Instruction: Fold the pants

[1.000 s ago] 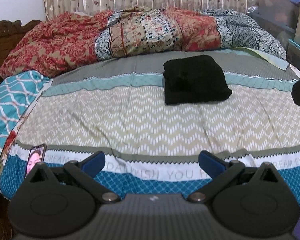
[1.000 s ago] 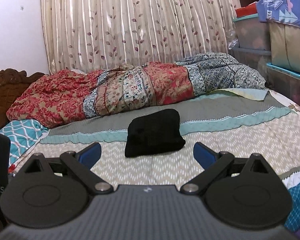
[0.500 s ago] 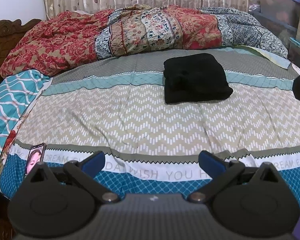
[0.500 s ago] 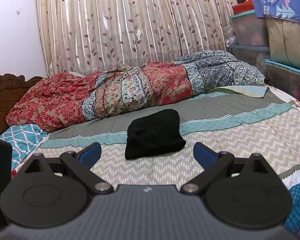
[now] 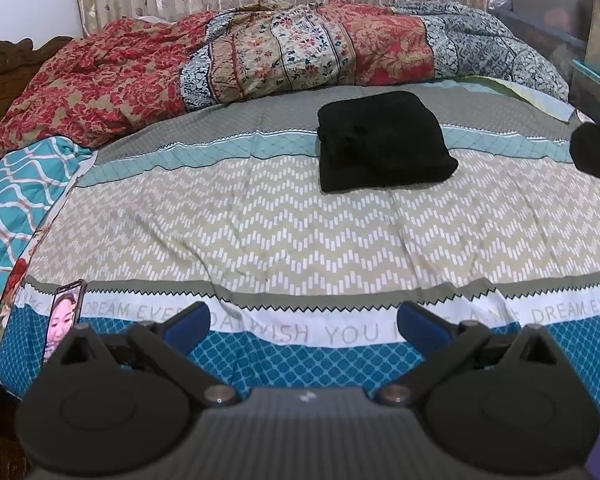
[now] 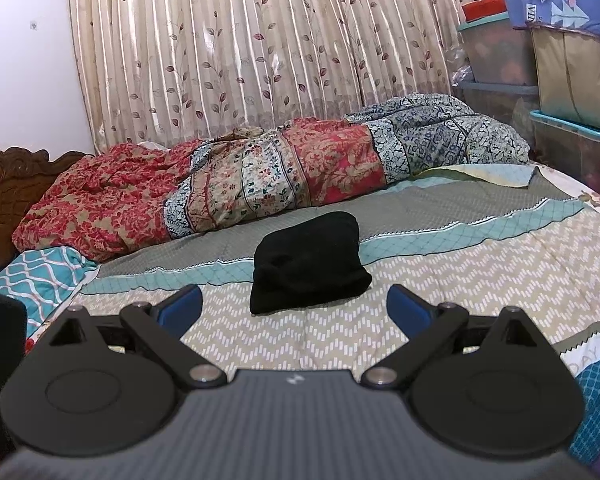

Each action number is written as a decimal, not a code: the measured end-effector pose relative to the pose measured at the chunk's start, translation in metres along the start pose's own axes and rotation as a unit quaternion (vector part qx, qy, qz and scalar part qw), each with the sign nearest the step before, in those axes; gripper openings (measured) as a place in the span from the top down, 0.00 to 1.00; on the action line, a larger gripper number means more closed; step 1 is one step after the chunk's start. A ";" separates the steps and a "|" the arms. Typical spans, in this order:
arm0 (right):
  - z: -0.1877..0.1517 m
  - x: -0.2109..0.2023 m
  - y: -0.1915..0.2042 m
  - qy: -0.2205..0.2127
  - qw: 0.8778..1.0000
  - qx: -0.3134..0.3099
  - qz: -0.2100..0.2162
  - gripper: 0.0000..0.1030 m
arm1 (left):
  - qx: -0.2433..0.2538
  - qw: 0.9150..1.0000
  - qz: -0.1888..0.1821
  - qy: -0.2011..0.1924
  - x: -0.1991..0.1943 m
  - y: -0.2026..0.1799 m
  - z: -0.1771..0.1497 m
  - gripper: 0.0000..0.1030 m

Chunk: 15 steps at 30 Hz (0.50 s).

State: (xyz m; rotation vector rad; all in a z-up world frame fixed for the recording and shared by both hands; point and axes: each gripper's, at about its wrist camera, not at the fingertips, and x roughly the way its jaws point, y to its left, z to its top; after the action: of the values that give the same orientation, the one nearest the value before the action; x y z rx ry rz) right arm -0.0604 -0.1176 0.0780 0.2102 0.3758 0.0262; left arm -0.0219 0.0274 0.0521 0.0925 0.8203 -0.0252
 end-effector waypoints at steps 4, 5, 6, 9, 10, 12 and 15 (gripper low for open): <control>-0.002 0.000 0.000 0.002 1.000 0.003 0.000 0.03 | 0.005 1.000 -0.002 0.006 0.001 -0.002 -0.002 0.00; -0.002 0.000 0.000 0.002 1.000 0.003 0.000 0.03 | 0.005 1.000 -0.003 0.007 0.002 -0.002 -0.003 0.00; -0.003 0.000 -0.001 0.003 1.000 0.004 -0.001 0.03 | 0.005 1.000 -0.003 0.009 0.002 -0.002 -0.003 0.00; -0.004 0.000 -0.001 0.004 1.000 0.005 -0.001 0.03 | 0.006 1.000 -0.004 0.014 0.005 -0.002 -0.004 0.00; -0.004 0.001 -0.001 0.005 1.000 0.006 -0.001 0.03 | 0.007 1.000 -0.004 0.016 0.006 -0.002 -0.005 0.00; -0.005 0.001 -0.001 0.007 1.000 0.007 -0.002 0.03 | 0.007 1.000 -0.007 0.021 0.008 -0.002 -0.006 0.00; -0.006 0.003 -0.002 0.010 1.000 0.008 -0.002 0.03 | 0.008 0.999 -0.010 0.032 0.012 -0.002 -0.007 0.00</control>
State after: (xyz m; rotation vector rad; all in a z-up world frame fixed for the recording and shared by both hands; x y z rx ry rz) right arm -0.0598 -0.1180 0.0712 0.2252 0.3968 0.0211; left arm -0.0193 0.0258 0.0384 0.0996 0.8845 -0.0479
